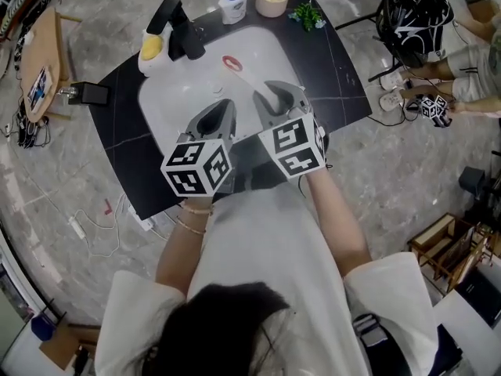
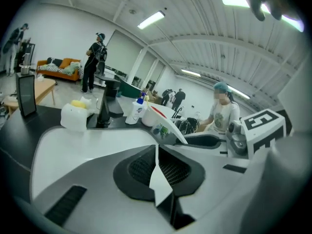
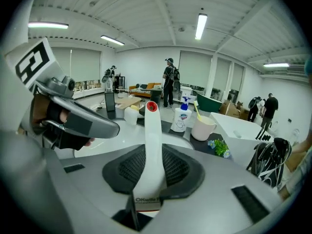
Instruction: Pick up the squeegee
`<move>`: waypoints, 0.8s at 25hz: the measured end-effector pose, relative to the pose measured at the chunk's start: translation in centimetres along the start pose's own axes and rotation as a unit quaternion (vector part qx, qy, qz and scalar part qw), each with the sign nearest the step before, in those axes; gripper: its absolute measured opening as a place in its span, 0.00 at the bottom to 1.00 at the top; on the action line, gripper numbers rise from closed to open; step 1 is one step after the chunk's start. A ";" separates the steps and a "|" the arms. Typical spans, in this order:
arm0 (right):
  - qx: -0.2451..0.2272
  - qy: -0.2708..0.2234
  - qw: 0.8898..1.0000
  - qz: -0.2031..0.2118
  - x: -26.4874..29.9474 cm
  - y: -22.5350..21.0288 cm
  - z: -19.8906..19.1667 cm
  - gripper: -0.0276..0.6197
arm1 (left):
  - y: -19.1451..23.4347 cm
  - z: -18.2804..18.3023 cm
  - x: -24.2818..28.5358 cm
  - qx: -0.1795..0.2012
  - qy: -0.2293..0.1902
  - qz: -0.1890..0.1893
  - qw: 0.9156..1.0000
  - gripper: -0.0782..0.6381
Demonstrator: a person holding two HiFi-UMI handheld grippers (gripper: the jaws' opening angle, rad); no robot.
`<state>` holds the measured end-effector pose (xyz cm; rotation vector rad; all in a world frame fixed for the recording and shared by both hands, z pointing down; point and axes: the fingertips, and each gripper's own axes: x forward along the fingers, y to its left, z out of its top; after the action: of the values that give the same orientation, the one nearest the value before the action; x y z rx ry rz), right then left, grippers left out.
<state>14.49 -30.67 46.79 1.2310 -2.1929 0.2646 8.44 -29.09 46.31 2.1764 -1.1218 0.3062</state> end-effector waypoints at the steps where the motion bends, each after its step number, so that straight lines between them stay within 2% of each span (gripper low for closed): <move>1: 0.008 -0.005 1.000 -0.005 -0.3 -0.1 0.2 0.21 | -0.4 0.4 -0.2 -0.007 -0.009 -0.002 1.000 0.16; 5: 0.031 -0.024 0.999 -0.024 -1.4 -0.8 1.2 0.21 | -2.4 1.5 -0.4 0.023 -0.030 -0.024 0.999 0.16; 10: 0.035 -0.043 0.998 -0.039 -3.2 -0.8 2.4 0.21 | -2.8 2.4 -0.7 0.061 -0.038 -0.022 0.997 0.16; 20: 0.062 -0.087 0.992 -0.067 -5.8 -1.2 4.4 0.21 | -3.3 3.1 -1.8 0.078 -0.056 -0.019 0.995 0.16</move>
<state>16.00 -29.18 39.72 1.5142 -2.2550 0.2486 9.64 -28.58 41.65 2.3745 -1.1488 0.2656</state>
